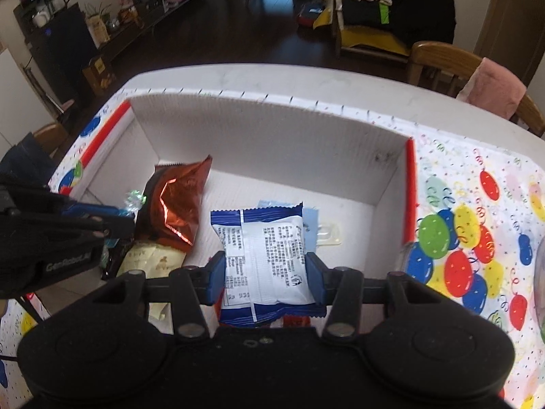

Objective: Organize snacks
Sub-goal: 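Carry the blue-wrapped candy and white-and-blue packet into the red box with both tools, then open both tools to drop the candy and packet in the box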

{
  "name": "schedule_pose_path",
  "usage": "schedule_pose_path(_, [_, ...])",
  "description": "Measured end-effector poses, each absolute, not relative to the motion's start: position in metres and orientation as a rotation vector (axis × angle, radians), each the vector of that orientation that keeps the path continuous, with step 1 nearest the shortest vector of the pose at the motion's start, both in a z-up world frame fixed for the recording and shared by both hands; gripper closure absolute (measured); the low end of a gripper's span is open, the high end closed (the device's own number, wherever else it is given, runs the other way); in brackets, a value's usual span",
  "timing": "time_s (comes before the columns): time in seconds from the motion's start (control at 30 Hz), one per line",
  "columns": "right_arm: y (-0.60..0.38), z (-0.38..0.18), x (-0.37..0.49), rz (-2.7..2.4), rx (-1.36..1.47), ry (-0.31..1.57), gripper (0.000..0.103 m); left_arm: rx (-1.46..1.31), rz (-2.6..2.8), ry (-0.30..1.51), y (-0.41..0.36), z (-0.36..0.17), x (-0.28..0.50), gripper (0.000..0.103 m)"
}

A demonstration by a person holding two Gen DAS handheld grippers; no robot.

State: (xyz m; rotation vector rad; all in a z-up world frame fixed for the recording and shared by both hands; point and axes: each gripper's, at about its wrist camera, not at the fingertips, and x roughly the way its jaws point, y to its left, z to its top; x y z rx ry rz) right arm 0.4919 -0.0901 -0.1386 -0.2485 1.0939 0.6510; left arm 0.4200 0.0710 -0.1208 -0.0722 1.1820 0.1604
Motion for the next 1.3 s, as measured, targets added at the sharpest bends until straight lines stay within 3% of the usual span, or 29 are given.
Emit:
schedule_pose_path(0.67, [-0.093,-0.154,0.486,0.624,-0.268,1.138,0.053,-0.075,0.149,1.246,0.075,-0.138,0.422,0.091])
schedule_pose_path(0.9, [-0.109,-0.135,0.476,0.612,-0.22,1.105,0.049,-0.123,0.15,1.214,0.082,-0.125,0.411,0.08])
schedule_pose_path(1.3, [-0.128,-0.089,0.437,0.635,-0.158,1.013,0.042,-0.12,0.125,1.11,0.078,-0.086,0.362,0.078])
